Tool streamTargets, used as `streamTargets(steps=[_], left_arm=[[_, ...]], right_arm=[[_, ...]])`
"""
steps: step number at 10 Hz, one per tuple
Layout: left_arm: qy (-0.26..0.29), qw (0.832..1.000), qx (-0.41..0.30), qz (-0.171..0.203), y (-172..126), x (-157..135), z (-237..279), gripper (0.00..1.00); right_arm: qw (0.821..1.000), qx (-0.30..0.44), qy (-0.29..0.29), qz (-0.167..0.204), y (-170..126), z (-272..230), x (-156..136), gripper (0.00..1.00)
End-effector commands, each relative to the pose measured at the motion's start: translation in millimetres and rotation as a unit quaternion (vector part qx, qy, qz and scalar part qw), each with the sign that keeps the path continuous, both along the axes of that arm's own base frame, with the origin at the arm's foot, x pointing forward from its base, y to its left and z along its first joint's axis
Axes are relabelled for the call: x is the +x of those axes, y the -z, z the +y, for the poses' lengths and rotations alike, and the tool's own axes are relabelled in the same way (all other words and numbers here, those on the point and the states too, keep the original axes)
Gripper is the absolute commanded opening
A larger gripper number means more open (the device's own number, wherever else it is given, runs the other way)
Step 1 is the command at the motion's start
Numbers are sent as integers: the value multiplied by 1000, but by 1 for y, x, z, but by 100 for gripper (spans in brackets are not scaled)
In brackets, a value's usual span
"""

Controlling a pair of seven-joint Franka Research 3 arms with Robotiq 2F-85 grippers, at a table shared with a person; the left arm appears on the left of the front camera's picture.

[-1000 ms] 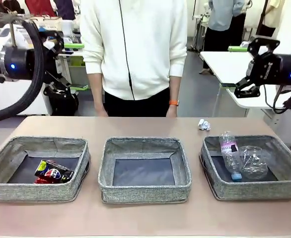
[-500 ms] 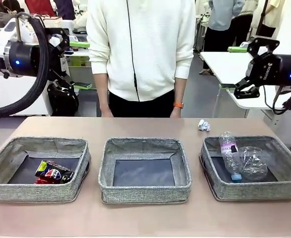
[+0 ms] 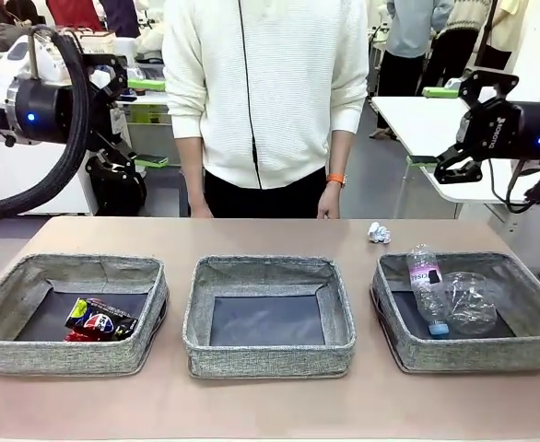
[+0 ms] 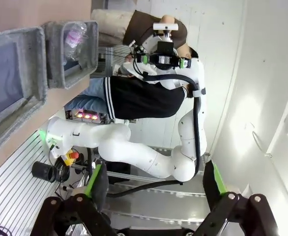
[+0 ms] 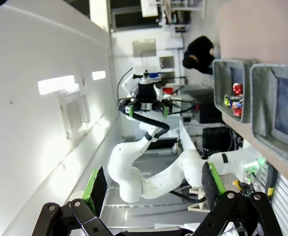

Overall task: Sort the waste into the appropriate baskets.
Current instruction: Place the picked waste into the Fabric basket indicated by the person, then pick up the waste item pointed out by the person.

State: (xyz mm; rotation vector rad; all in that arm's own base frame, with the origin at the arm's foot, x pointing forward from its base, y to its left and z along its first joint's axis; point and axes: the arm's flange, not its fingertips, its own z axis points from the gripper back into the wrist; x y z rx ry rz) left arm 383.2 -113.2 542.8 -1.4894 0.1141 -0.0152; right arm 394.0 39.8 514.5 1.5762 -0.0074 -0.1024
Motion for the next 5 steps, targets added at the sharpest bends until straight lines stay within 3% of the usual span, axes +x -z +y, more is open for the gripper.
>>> streamTargets(steps=[1,3,4,5], left_arm=[[33,999,-17,2,9,6,66,100],[-29,997,-73,23,14,-5,113,100],[6,1000,-16,13,12,-1,65,100],[6,1000,-16,13,12,-1,65,100]], right_arm=[[1000,-3,-8,0,0,1,-1,100],[1000,-3,-8,0,0,1,-1,100],[1000,-3,-8,0,0,1,-1,100],[1000,-3,-8,0,0,1,-1,100]])
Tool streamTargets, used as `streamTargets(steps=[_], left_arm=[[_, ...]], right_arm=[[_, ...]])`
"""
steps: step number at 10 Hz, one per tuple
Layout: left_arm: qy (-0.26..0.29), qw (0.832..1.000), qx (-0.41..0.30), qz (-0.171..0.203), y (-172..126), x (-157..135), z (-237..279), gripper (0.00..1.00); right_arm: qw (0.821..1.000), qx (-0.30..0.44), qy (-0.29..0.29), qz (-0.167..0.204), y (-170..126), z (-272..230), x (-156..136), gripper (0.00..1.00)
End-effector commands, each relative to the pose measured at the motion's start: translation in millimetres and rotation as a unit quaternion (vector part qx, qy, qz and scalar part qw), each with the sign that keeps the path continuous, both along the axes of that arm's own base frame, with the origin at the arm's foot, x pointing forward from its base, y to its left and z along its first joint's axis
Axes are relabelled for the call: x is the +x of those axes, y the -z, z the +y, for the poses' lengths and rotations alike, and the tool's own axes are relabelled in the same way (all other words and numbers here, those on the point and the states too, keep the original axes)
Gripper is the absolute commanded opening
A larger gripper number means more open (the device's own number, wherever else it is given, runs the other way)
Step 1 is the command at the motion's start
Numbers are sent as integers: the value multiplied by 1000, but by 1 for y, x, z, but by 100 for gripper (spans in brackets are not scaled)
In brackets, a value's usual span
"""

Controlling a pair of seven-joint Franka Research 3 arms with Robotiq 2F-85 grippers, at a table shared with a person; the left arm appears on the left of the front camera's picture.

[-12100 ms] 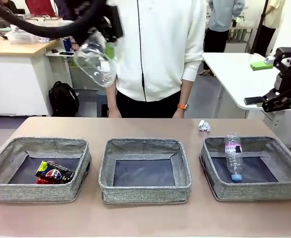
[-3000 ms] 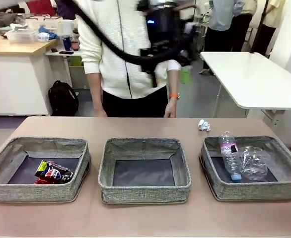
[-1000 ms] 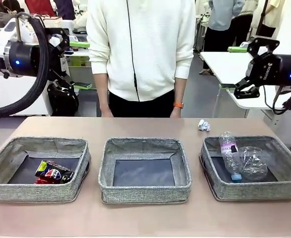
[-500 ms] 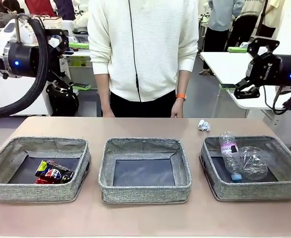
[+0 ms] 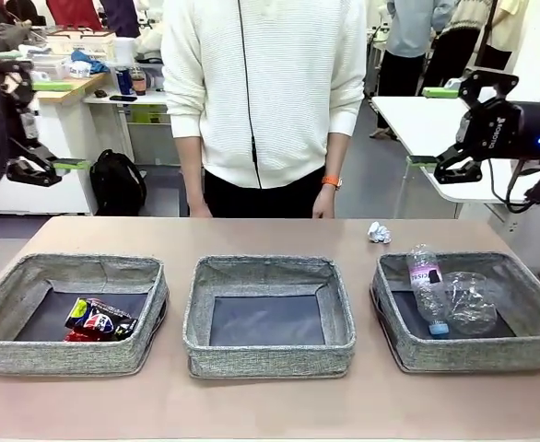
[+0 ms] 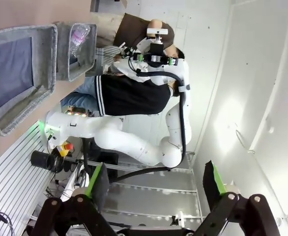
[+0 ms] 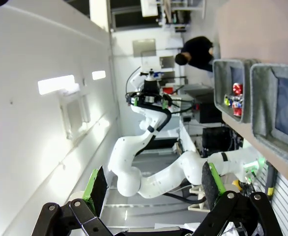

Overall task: Sort the waste into the appropriate baskets.
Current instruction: Pick up the waste item pointed out by the person.

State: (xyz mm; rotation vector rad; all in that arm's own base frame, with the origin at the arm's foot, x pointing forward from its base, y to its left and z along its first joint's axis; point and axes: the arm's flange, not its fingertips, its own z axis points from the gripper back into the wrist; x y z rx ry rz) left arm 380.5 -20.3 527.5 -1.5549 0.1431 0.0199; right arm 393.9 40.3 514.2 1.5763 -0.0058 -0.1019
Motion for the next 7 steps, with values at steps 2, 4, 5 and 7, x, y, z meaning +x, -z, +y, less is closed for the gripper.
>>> streamTargets(steps=[2,4,5,7], left_arm=[[10,1000,16,-8,-3,2,-27,100],[10,1000,16,-8,-3,2,-27,100],[10,1000,16,-8,-3,2,-27,100],[10,1000,16,-8,-3,2,-27,100]], right_arm=[[1000,-3,-8,0,0,0,-1,100],[1000,-3,-8,0,0,0,-1,100],[1000,-3,-8,0,0,0,-1,100],[1000,-3,-8,0,0,0,-1,100]])
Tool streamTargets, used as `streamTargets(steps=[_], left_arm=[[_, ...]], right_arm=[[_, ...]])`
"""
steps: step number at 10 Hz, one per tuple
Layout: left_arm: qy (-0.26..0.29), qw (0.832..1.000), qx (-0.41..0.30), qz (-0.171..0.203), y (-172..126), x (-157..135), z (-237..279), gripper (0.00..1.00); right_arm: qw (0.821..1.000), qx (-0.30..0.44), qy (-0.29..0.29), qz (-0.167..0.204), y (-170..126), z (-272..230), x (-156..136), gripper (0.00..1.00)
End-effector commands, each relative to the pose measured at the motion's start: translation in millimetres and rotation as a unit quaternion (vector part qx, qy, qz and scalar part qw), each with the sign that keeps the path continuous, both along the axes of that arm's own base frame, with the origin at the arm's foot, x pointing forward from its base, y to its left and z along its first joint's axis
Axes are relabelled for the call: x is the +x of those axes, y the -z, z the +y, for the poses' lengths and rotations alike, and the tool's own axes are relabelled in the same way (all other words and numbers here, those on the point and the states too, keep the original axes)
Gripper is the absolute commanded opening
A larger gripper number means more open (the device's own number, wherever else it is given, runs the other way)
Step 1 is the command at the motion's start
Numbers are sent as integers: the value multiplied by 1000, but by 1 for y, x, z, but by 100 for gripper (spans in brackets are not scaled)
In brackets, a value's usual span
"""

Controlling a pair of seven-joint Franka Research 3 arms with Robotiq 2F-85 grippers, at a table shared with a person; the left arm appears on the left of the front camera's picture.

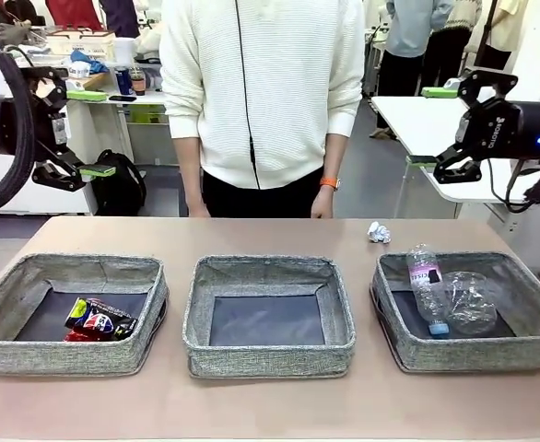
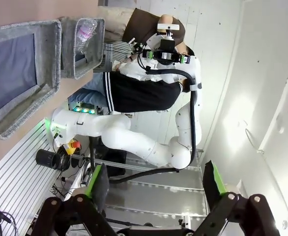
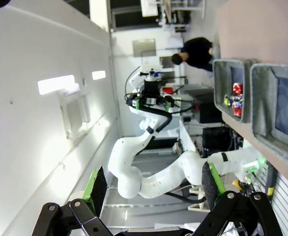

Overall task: Sort the waste into the appropriate baskets.
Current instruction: Pick up the waste item pointed out by the person.

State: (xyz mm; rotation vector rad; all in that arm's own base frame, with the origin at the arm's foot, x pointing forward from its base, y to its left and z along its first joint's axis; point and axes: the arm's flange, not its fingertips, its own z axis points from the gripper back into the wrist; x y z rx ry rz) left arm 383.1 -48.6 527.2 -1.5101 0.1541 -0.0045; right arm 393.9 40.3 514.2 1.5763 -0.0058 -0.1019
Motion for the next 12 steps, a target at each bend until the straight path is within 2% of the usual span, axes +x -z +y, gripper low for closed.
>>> streamTargets(steps=[1,12], left_arm=[[-3,1000,-6,-4,-4,0,1,100],[-3,1000,-6,-4,-4,0,1,100]], right_arm=[[1000,-3,-7,0,0,0,-1,100],[1000,-3,-7,0,0,0,-1,100]])
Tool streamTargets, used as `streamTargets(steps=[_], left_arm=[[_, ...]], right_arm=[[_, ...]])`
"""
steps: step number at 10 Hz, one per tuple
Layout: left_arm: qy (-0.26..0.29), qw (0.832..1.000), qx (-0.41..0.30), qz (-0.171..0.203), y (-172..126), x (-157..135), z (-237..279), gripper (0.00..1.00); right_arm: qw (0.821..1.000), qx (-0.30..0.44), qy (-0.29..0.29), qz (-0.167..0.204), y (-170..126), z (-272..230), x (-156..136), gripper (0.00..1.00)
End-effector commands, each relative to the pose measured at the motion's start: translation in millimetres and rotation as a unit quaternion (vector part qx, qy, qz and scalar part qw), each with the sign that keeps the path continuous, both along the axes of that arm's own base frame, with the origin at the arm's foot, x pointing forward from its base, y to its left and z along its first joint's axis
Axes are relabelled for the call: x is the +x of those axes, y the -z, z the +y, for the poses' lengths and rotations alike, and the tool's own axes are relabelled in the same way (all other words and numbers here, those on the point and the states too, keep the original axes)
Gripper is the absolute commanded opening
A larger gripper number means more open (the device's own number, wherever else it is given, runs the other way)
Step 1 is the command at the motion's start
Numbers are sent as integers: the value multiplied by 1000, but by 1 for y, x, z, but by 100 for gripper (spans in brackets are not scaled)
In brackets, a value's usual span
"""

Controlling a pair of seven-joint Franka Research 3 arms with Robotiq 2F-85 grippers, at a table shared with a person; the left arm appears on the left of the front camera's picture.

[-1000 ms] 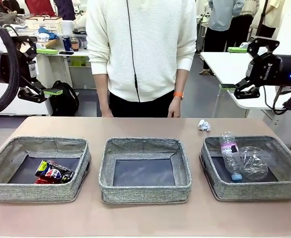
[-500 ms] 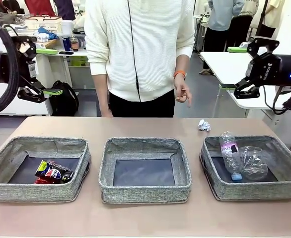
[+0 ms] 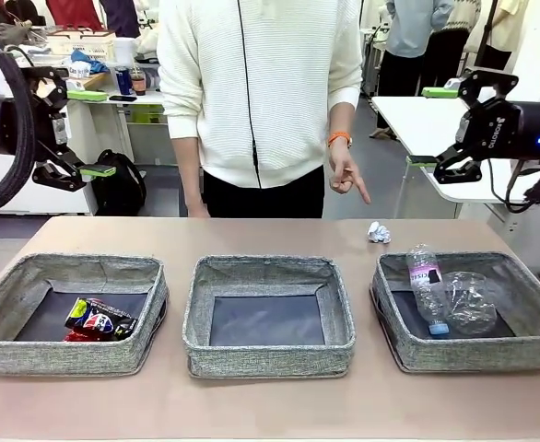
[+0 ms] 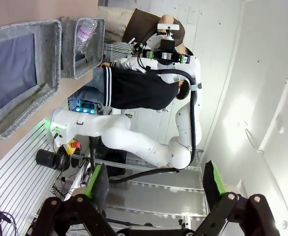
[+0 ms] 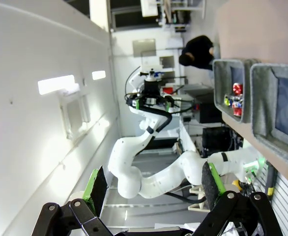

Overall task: Sort the waste into the appropriate baskets.
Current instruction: Pick up the waste item pointed out by the person.

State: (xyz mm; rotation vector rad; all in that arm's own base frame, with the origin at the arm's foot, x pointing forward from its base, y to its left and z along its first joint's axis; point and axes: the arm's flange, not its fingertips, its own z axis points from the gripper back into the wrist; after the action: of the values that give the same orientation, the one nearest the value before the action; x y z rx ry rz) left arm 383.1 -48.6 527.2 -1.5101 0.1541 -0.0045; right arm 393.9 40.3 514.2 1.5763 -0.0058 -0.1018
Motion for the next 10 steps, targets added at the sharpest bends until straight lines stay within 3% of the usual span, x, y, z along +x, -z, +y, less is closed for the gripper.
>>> streamTargets(steps=[1,4,5,6,7,8,9,10], left_arm=[[-3,1000,-6,-4,-4,0,1,100],[-3,1000,-6,-4,-4,0,1,100],[-3,1000,-6,-4,-4,0,1,100],[-3,1000,-6,-4,-4,0,1,100],[-3,1000,-6,-4,-4,0,1,100],[-3,1000,-6,-4,-4,0,1,100],[-3,1000,-6,-4,-4,0,1,100],[-3,1000,-6,-4,-4,0,1,100]], right_arm=[[1000,-3,-7,0,0,0,-1,100],[1000,0,0,0,0,0,0,100],[933,-279,221,-61,6,15,18,100],[838,-463,276,-87,15,30,37,100],[693,-622,337,-141,22,34,54,100],[569,-706,389,-165,27,27,69,100],[523,-739,382,-186,31,23,77,100],[515,-752,373,-173,30,21,77,100]])
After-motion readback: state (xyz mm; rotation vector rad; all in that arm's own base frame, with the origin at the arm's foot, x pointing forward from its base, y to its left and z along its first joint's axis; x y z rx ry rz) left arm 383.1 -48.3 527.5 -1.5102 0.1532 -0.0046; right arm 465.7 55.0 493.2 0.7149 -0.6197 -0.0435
